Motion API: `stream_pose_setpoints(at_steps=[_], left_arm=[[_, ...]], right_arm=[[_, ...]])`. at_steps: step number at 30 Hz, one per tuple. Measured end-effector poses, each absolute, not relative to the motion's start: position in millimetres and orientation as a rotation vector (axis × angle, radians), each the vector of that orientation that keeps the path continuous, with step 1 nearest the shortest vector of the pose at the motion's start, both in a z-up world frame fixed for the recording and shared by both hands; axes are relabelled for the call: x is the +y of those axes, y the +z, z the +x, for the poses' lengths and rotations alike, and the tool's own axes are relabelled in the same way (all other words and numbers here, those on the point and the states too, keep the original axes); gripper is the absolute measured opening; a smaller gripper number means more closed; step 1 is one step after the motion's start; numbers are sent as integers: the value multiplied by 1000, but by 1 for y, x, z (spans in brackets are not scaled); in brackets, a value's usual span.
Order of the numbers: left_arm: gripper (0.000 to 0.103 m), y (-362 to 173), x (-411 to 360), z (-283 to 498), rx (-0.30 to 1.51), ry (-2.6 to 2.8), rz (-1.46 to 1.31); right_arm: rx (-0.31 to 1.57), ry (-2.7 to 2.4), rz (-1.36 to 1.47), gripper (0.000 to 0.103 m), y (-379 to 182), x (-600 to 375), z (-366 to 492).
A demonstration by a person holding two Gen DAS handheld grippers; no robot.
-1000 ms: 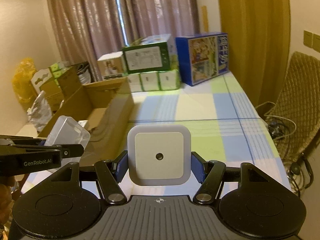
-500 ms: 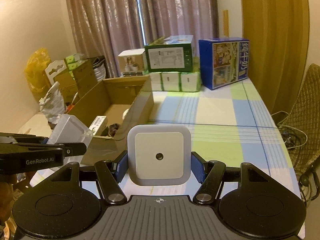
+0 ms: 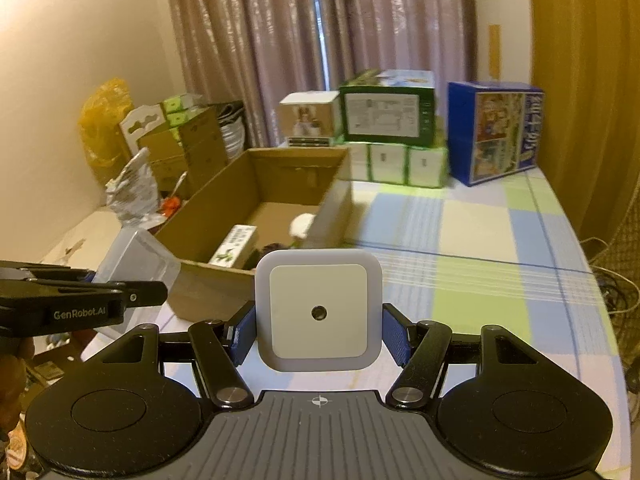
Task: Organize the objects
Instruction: 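Carry the clear container and night-light over the cardboard box with both tools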
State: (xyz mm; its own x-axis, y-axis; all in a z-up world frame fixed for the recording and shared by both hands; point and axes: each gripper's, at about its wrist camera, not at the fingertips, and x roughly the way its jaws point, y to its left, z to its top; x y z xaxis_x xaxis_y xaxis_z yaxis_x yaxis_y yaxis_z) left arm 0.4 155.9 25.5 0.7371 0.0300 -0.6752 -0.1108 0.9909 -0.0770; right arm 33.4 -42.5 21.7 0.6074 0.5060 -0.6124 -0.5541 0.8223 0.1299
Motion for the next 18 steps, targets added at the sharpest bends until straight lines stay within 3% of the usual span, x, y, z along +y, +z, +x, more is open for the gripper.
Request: stream_pose_setpoints(at_steps=[18], left_arm=[[26,21,182,-11,742,114,-149]], right_arm=[[707,662,-104,62,11,-17,31]])
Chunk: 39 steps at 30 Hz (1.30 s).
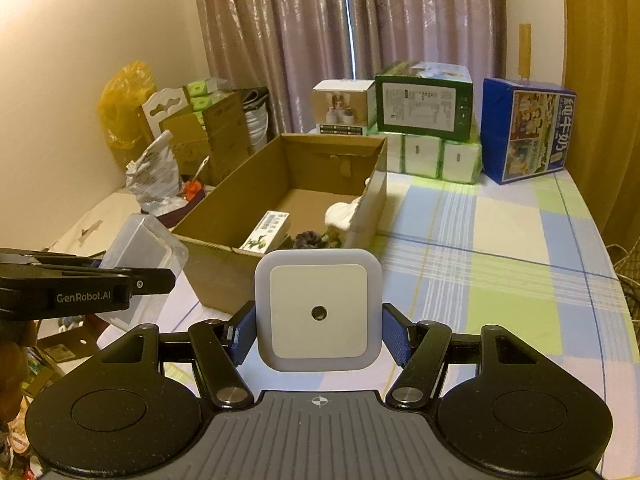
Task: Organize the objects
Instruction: 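Carry the clear container and night-light over the cardboard box with both tools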
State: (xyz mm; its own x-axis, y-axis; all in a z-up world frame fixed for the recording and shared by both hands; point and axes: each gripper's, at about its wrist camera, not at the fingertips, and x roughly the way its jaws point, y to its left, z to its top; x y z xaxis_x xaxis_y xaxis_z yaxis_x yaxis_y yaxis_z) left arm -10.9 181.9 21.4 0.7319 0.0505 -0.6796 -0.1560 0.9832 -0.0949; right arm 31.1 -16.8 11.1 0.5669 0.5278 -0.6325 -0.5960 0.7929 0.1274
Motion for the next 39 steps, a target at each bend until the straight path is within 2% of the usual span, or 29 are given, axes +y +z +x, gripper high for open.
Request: stream_pose_setpoints(at_steps=[15,26,39], left_arm=[[26,31,191,11,736,91,-116],[26,50,221,61,728,85,-85],[26,40,244,129,778,53,-76]], right_arm=[[698,707,-110,62,21,10,51],[693,713,-116,62,37,48,102],[764,704,-132,62,18,84,169]])
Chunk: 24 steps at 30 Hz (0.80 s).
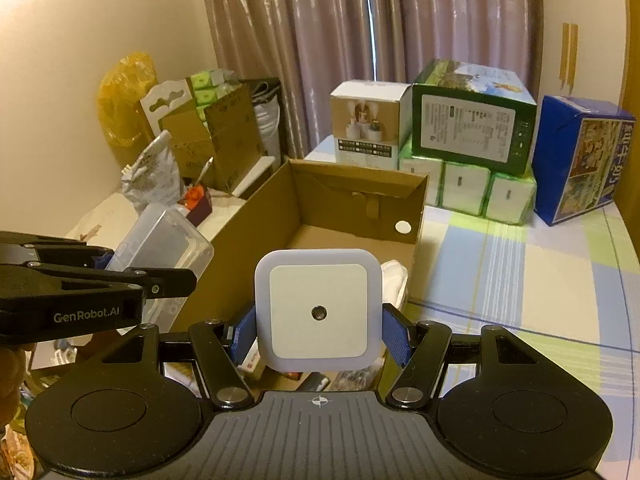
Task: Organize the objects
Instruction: 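Carry the clear container and night-light over the cardboard box with both tools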
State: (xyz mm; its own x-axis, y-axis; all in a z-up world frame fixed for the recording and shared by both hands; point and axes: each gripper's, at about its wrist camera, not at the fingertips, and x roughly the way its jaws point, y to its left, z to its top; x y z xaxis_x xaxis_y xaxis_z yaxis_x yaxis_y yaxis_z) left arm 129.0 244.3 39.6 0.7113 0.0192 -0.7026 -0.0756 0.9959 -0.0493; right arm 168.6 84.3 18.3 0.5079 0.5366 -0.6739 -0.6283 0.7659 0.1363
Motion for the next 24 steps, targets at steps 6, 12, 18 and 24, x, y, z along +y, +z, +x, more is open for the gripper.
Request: stream_pose_setpoints(at_steps=[6,12,18,24], left_arm=[[26,32,252,162,801,52,-54],[26,26,259,190,815,51,-46],[26,17,262,214,831,47,-28],[26,13,263,239,842,39,-4]], right_arm=[[790,700,-143,62,6,95,194],[804,698,-149,62,-3,103,218],[827,692,-158,62,-14,111,241],[826,683,-149,62,-17,115,264]])
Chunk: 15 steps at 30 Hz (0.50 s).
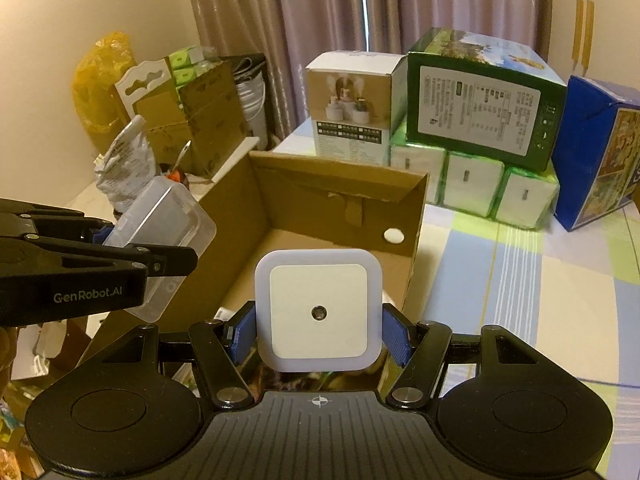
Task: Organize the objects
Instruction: 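Carry the clear container and night-light over the cardboard box with both tools, then open the left tool to drop the container while the right tool releases the night-light into the box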
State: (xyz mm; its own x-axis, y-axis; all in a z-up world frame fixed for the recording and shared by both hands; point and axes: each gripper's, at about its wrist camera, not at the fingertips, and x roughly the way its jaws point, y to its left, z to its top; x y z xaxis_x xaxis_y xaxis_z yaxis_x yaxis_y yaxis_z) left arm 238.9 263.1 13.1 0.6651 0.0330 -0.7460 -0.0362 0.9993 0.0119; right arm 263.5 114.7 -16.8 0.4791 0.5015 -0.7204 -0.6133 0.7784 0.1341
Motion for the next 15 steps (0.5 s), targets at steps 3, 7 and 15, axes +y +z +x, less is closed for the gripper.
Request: stream_pose_setpoints(at_steps=[3,7,15], left_arm=[[26,11,265,253,843,37,-1],[26,4,264,270,851,35,5],[38,-12,266,293,845,63,-3]], right_arm=[[826,674,-140,62,-17,115,273],[831,667,-130,62,-21,115,282],[836,667,-122,62,-26,114,289]])
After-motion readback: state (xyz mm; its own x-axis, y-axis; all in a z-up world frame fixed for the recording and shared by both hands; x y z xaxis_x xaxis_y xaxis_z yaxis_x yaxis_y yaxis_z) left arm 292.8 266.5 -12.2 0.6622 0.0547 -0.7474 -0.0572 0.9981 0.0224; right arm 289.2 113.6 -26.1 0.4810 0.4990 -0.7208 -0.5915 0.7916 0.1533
